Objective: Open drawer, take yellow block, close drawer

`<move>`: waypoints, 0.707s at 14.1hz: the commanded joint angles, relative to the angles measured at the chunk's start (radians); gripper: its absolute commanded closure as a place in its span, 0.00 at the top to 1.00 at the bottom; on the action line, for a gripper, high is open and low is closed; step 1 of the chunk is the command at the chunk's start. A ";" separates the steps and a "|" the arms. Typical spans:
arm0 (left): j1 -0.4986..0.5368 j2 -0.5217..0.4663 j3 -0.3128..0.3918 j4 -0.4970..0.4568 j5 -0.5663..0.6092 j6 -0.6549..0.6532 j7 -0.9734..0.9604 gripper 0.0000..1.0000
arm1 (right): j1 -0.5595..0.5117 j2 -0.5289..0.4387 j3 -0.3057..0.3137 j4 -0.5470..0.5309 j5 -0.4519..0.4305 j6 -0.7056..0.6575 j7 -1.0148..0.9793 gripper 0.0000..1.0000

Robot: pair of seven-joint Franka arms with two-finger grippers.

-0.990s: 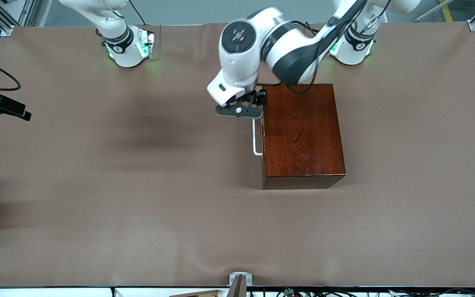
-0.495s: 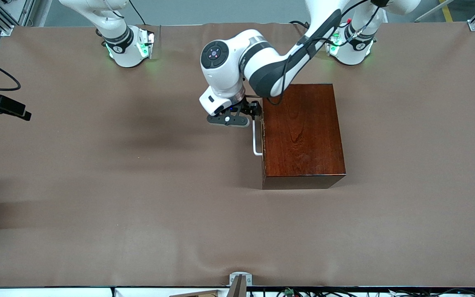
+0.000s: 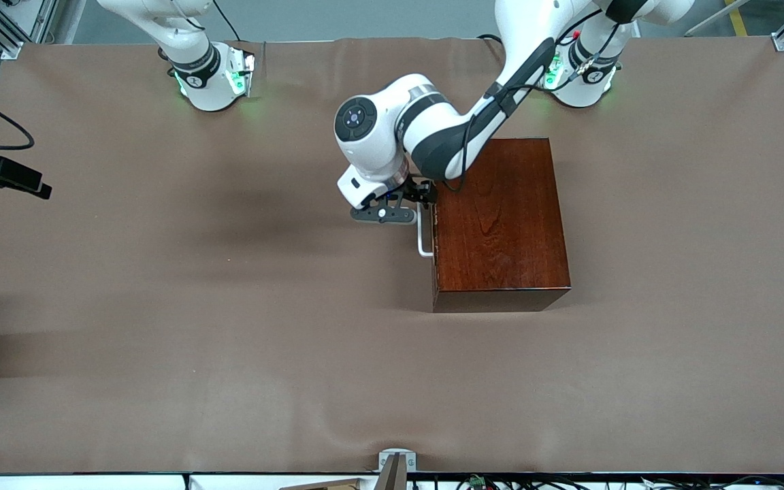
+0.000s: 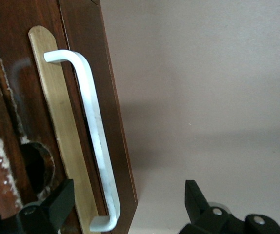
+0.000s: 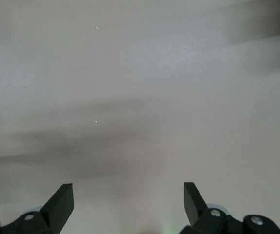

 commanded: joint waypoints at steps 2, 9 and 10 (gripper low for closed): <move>-0.012 0.047 0.001 0.027 0.055 -0.004 -0.078 1.00 | -0.003 0.005 0.003 0.014 0.003 -0.004 0.014 1.00; -0.015 0.078 0.001 0.029 0.058 0.037 -0.134 1.00 | -0.003 0.005 0.003 0.014 0.003 -0.004 0.014 1.00; -0.020 0.080 0.001 0.029 0.058 0.044 -0.138 1.00 | -0.003 0.005 0.003 0.014 0.003 -0.004 0.014 1.00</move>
